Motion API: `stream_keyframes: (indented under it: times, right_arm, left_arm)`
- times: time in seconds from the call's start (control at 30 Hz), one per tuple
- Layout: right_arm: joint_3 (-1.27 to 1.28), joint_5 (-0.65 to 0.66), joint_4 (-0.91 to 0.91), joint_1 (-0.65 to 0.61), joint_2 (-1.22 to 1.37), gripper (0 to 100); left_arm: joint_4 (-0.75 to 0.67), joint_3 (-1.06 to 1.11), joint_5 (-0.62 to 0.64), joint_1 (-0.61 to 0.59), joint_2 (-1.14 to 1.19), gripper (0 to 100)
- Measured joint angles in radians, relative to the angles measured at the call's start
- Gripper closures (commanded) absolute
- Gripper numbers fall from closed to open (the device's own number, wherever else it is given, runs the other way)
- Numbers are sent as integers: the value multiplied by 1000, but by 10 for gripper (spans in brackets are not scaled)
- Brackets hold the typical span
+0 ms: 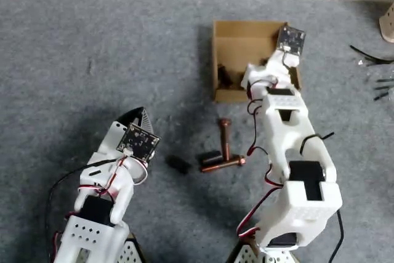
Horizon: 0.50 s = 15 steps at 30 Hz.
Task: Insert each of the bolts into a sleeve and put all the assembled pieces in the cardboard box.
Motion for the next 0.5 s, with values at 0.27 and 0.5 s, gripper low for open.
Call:
stream_keyframes:
  times: [0.27, 0.5]
  right_arm:
    - [230, 0, 222, -80, -450, 807]
    - [595, 83, 250, -213, -911, 807]
  left_arm:
    - [0, 0, 0, 0, 0, 990]
    - [0, 0, 0, 0, 0, 991]
